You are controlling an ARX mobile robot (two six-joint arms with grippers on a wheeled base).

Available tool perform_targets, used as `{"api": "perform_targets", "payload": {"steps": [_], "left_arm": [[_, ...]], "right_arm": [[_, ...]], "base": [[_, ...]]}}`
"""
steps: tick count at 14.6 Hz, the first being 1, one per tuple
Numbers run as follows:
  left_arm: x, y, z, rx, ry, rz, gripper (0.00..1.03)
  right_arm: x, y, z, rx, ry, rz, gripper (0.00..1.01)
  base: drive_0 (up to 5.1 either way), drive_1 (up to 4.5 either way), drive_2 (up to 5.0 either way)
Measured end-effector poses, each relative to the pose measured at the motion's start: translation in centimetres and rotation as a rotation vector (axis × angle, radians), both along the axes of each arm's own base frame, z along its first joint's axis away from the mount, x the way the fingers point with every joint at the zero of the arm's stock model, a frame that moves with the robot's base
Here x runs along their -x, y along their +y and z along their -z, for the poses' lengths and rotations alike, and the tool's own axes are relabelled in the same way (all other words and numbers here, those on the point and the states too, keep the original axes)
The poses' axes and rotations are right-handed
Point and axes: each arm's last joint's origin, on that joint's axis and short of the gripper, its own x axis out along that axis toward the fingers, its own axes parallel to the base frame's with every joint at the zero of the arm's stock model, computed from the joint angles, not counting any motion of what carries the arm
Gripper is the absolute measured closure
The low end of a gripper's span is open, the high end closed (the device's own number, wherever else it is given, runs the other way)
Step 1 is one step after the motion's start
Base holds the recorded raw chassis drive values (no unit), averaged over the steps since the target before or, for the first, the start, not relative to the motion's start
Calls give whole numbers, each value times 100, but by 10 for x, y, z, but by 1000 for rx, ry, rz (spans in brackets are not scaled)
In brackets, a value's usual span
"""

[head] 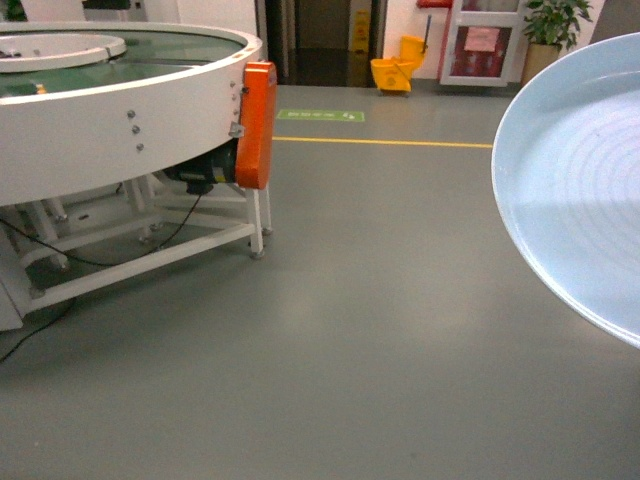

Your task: Place blue tray on left shelf second layer neatly

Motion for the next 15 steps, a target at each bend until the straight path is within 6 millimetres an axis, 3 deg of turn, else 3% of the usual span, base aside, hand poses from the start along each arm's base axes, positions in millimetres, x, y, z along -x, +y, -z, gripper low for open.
{"api": "perform_targets", "payload": {"steps": [15], "left_arm": [[0, 0, 0, 0, 0, 0, 5]], "right_arm": [[0, 0, 0, 0, 0, 0, 99]], "base": [[-152, -152, -152]]}}
